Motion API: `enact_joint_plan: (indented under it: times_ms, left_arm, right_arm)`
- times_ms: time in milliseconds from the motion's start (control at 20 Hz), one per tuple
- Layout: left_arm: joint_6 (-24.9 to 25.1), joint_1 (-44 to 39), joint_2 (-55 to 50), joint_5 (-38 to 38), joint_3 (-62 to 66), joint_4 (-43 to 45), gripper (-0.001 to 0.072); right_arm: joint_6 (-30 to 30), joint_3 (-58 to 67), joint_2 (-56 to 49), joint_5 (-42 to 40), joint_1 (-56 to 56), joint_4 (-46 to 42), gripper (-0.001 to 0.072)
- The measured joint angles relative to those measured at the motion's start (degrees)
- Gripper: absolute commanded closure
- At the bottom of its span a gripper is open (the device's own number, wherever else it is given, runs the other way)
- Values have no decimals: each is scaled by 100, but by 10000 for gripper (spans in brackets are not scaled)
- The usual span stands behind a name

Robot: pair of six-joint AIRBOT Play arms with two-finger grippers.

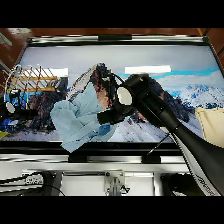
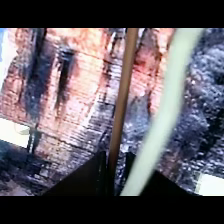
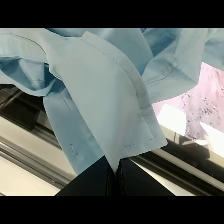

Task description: Fold the shirts.

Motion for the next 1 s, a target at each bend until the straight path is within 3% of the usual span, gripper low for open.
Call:
enact_joint_plan:
  times_ms: [50,650,1000]
  left_arm:
    - [66,-4,-2,20,0,2,645]
    - [133,-11,319,-212,608,-413,647]
    - [365,-476,1543,-568,975,-1176,648]
  right_arm:
    - [0,0,0,0,0,0,642]
    - [2,4,0,7,-44,-2,643]
    - [131,404,0,317,-804,-28,643]
